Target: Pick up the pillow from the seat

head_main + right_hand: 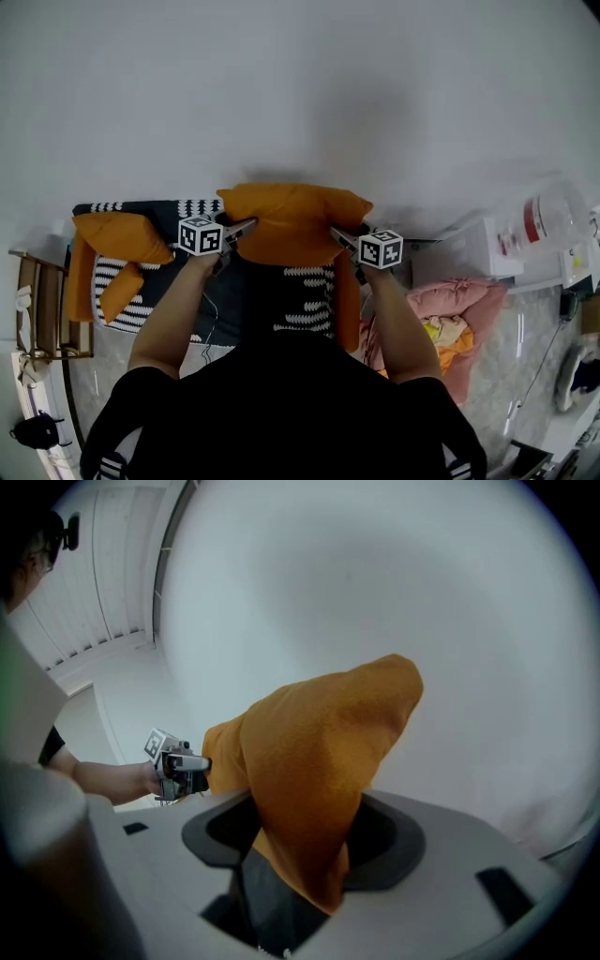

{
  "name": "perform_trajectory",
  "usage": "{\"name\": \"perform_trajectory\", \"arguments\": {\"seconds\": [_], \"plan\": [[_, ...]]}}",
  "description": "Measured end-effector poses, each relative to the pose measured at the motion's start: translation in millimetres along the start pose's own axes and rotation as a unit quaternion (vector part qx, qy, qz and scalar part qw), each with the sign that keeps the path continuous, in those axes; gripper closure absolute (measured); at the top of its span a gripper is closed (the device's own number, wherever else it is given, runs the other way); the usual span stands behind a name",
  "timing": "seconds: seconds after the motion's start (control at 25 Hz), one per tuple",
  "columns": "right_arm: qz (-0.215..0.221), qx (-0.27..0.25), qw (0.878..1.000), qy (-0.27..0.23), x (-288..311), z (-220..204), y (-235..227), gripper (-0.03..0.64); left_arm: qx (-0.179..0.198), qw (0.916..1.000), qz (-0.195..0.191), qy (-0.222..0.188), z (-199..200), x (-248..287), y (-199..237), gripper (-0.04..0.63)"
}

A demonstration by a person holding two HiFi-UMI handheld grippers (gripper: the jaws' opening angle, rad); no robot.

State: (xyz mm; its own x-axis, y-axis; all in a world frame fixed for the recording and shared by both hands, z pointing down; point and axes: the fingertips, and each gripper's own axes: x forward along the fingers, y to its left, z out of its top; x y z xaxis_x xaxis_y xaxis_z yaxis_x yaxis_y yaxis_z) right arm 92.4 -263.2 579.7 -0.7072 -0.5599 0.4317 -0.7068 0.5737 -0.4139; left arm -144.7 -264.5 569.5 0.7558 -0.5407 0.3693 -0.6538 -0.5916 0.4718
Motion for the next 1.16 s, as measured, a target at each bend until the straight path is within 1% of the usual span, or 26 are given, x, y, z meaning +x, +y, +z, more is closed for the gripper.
{"name": "perform_trajectory", "arguments": {"seconds": [0.12,0.44,0.72,1.16], "plan": [[-0.002,-0.006,1.000,-0.006,-8,5,12,0.360,0.000,0.9999,-0.006,-0.009,4,-12,-9,0.314],[-0.011,-0.017,1.000,-0.023,-32,8,45,0.360,0.008,0.9996,-0.023,-0.017,3,-40,-30,0.318],[-0.016,-0.023,0.999,-0.031,-50,0,71,0.360,0.019,0.9990,-0.036,-0.016,-2,-63,-46,0.320],[-0.018,-0.019,0.999,-0.032,-68,-20,106,0.360,0.022,0.9986,-0.048,-0.008,-21,-96,-65,0.322]]}}
